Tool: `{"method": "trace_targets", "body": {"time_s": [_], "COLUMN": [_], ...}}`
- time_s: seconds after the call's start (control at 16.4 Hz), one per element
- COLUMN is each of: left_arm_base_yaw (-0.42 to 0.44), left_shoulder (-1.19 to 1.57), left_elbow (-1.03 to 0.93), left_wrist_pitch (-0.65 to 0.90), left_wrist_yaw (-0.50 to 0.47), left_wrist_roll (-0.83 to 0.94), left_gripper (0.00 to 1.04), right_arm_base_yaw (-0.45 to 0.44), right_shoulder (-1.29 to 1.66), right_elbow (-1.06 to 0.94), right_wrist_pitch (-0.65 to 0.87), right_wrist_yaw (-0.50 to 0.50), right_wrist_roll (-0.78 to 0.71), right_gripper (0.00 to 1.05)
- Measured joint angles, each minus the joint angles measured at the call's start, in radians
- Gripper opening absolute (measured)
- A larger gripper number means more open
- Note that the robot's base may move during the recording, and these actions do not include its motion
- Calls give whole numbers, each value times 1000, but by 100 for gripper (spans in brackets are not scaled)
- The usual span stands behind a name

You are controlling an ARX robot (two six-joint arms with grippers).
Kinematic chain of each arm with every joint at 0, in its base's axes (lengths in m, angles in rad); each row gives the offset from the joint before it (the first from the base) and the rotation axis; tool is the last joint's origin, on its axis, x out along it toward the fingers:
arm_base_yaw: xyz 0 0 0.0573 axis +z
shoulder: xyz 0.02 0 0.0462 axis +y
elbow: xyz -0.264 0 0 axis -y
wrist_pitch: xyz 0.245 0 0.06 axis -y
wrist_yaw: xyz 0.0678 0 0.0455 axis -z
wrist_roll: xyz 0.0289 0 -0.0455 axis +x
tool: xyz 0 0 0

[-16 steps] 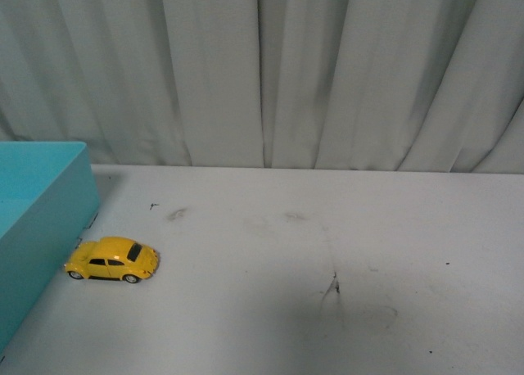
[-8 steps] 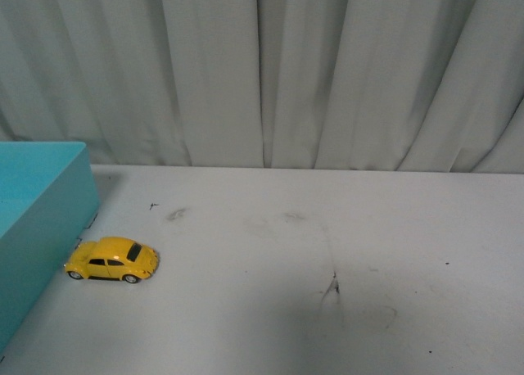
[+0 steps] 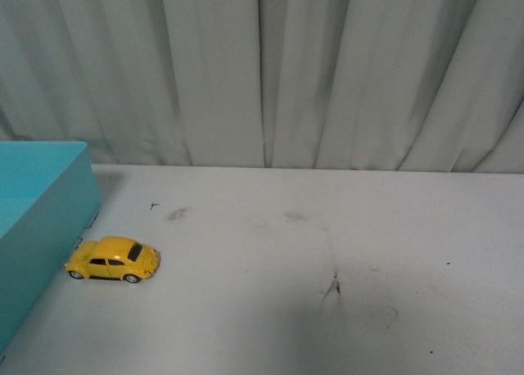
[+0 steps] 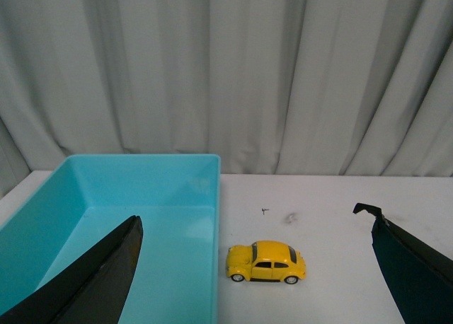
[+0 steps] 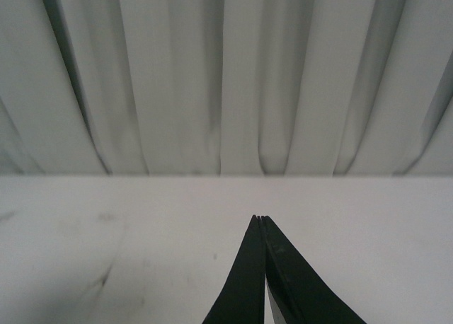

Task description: Wind up and store yellow beetle toy

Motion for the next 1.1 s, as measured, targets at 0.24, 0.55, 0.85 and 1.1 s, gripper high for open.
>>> {"method": "trace_targets", "body": {"time_s": [0.24,0.55,0.85,1.1], "left_arm_base_yaw": [0,0,0,33], "left_shoulder": [0,0,0,206], "left_elbow": [0,0,0,157], "left_wrist_pitch": [0,0,0,-325], "left_wrist_yaw": [1,1,1,-48], "left_wrist_roll": [0,0,0,-247], "left_gripper": [98,98,98,98], "right_arm_base_yaw": [0,0,0,0], "right_shoulder": [-2,-3,-3,-3], "right_elbow": [0,0,0,0], "right_wrist_pitch": [-3,-4,-4,-4], "right_wrist_yaw": [0,1,1,0], "right_wrist_roll": [0,0,0,0], "right_gripper": [2,33,91,98]}}
